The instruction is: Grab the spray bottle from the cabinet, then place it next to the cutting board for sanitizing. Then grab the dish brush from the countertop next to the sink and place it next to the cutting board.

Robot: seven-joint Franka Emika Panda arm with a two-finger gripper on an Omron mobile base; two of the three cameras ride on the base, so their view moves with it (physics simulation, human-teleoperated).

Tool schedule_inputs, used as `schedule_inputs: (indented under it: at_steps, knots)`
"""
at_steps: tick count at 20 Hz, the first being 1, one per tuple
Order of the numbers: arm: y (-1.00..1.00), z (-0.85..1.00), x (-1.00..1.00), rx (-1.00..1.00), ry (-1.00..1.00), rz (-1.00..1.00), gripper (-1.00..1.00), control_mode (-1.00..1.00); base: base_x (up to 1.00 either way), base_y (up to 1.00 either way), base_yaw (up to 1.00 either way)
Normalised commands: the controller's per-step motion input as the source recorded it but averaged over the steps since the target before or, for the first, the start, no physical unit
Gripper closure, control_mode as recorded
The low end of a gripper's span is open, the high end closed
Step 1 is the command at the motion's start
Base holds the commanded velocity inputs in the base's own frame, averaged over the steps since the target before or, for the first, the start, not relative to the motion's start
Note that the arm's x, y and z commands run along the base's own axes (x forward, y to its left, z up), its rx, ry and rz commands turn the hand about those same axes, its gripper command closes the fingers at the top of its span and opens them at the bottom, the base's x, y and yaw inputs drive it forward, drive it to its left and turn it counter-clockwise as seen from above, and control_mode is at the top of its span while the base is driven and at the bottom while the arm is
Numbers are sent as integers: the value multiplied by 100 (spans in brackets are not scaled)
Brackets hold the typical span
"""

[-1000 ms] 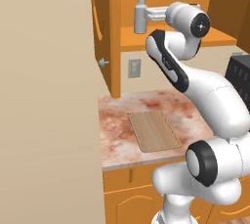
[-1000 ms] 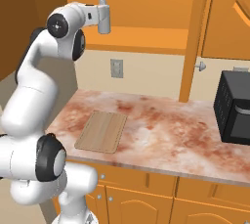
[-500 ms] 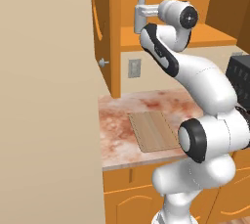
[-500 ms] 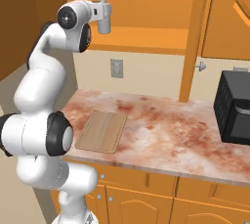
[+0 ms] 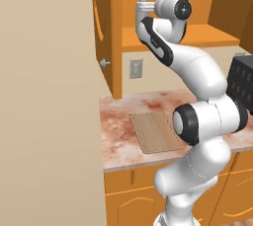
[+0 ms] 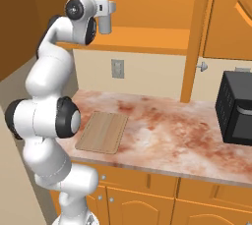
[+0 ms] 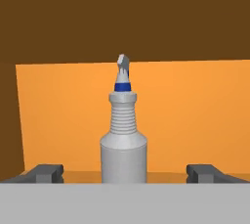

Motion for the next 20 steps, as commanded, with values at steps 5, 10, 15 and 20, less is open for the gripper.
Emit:
schedule_inputs:
  at_steps: [5,10,15,20]
  knots:
    - [0,-8,42,0,4,0,-100,-100,0,0,0]
    - [0,-18,37,0,1,0,-100,-100,0,0,0]
    - [0,-16,28,0,2,0,-100,-100,0,0,0]
    - [3,-1,20,0,9,0,-100,-100,0,0,0]
